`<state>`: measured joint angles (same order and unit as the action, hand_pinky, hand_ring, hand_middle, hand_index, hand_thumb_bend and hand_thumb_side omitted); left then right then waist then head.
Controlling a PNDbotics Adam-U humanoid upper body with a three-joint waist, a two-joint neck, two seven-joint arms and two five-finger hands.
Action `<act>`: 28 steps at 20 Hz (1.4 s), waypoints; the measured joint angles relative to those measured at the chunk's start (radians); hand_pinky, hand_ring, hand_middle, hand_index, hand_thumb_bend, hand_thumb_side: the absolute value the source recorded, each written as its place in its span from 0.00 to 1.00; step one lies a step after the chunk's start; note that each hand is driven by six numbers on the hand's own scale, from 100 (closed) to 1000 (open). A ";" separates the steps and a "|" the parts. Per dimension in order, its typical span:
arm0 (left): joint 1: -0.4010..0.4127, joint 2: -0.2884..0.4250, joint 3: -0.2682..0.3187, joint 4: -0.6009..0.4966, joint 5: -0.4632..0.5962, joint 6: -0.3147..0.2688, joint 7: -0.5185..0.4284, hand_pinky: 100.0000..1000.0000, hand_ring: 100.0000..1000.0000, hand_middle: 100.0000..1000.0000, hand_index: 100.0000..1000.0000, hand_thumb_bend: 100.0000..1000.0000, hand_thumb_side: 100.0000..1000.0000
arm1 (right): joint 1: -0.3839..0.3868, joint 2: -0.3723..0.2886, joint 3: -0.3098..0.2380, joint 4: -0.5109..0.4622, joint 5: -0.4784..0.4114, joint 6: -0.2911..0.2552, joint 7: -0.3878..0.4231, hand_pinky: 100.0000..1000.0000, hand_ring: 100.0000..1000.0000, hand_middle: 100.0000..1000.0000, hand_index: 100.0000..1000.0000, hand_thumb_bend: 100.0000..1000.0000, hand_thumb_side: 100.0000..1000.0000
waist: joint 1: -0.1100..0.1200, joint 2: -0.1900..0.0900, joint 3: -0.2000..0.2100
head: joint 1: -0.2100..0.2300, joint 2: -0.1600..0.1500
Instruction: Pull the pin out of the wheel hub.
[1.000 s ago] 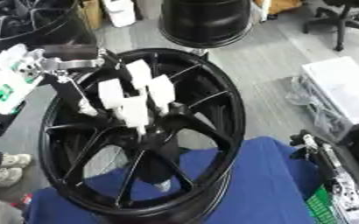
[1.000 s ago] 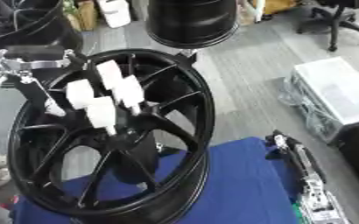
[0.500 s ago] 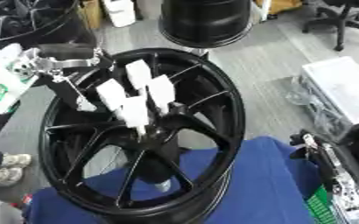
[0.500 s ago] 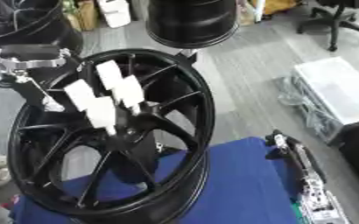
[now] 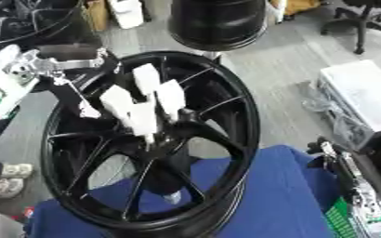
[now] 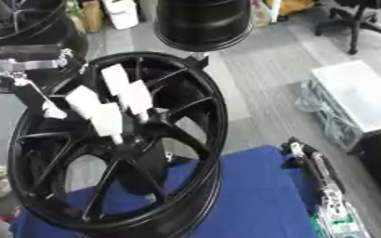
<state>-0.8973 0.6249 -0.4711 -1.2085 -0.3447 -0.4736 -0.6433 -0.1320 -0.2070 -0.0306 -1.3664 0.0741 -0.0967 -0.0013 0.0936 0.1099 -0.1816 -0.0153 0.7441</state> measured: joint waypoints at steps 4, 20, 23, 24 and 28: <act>0.000 0.000 0.000 0.006 0.004 -0.001 0.001 0.71 0.49 0.39 0.51 0.31 0.00 | 0.000 0.000 0.000 0.000 0.000 0.000 0.000 0.57 0.43 0.54 0.64 0.00 0.85 | 0.000 0.000 0.000 | -0.001 0.000; -0.034 0.058 0.076 -0.075 0.251 0.056 -0.056 0.72 0.44 0.29 0.43 0.22 0.00 | 0.003 0.000 0.000 0.000 0.001 0.004 -0.004 0.58 0.43 0.54 0.64 0.00 0.86 | 0.003 -0.002 0.011 | -0.009 0.000; -0.024 0.120 0.138 -0.132 0.338 0.076 -0.076 0.72 0.44 0.29 0.43 0.23 0.00 | 0.010 0.000 -0.001 0.000 0.001 0.003 -0.006 0.58 0.43 0.54 0.64 0.00 0.86 | 0.004 -0.009 0.022 | -0.015 0.000; -0.013 0.144 0.165 -0.149 0.368 0.084 -0.084 0.72 0.43 0.29 0.43 0.23 0.00 | 0.010 0.000 -0.003 0.000 0.001 0.003 -0.007 0.58 0.43 0.54 0.64 0.00 0.86 | 0.005 -0.012 0.026 | -0.017 0.000; 0.085 0.248 0.293 -0.192 0.474 0.114 -0.114 0.72 0.43 0.29 0.44 0.22 0.00 | 0.020 0.000 -0.011 0.000 0.001 0.005 -0.014 0.58 0.43 0.54 0.64 0.00 0.86 | 0.005 -0.016 0.040 | -0.024 0.000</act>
<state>-0.8123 0.8733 -0.1779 -1.4005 0.1289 -0.3597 -0.7572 -0.1125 -0.2073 -0.0415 -1.3661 0.0752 -0.0919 -0.0156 0.0989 0.0943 -0.1418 -0.0395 0.7441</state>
